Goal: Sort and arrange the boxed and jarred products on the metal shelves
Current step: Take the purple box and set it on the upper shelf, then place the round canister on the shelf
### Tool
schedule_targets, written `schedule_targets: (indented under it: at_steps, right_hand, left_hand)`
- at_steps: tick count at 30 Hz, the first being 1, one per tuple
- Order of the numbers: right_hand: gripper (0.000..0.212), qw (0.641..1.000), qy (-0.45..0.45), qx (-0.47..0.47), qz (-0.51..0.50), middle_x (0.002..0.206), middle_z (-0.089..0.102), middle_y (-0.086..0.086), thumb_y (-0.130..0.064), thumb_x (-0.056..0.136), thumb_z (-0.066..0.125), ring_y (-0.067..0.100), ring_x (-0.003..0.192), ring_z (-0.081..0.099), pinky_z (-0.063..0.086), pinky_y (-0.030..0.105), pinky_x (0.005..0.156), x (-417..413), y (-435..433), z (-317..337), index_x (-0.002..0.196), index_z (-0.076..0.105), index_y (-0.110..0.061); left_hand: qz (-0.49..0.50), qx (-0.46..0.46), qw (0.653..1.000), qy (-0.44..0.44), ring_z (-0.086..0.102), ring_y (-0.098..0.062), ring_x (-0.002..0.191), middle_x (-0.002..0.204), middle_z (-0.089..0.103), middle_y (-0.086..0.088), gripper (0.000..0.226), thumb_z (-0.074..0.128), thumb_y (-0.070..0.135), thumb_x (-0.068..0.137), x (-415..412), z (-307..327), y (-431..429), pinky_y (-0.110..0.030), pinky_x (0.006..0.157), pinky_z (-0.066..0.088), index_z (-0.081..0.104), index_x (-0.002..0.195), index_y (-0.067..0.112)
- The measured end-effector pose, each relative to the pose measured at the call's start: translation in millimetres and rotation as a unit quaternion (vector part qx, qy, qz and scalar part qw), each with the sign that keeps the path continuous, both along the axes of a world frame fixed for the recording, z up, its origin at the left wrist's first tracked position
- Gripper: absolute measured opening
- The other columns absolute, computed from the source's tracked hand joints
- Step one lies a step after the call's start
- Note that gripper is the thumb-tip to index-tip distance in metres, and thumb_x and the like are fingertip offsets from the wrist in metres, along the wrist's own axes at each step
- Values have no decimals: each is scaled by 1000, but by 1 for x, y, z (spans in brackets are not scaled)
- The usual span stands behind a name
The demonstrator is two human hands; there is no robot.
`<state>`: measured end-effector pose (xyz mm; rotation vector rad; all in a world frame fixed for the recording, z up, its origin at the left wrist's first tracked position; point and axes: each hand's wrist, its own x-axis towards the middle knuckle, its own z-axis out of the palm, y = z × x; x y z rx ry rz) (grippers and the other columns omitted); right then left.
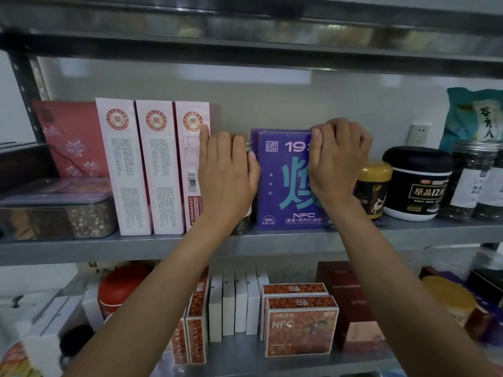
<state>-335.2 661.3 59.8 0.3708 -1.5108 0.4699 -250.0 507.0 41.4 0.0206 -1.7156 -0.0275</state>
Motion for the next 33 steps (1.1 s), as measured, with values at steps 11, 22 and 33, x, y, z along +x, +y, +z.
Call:
schedule_targets:
  at_steps: [11,22,33]
  right_hand:
    - [40,997,-68,-26,10,141,50,11,-28,105,36,26,138,35,13,47,120,15,81,-36,137,50,-9]
    - [61,976,-190,-19,102,137,47,20,-28,85,73,33,126,43,31,35,107,9,111,-68,133,48,0]
    - [67,938,-157,-181,249,146,42,16,-28,77,80,23,138,38,36,20,108,15,97,-88,130,45,-7]
  left_hand:
    - [-21,-2,1000,-8,53,-32,112,112,59,-20,34,41,22,97,5,-2,-2,-32,118,8,58,116,0]
    - [-55,10,998,-20,-8,-23,150,160,0,-9,62,40,37,102,6,-32,26,-35,122,-5,14,152,11]
    - [73,-190,977,-68,13,-22,148,160,16,-6,54,25,47,104,-35,-120,68,-44,120,7,26,153,23]
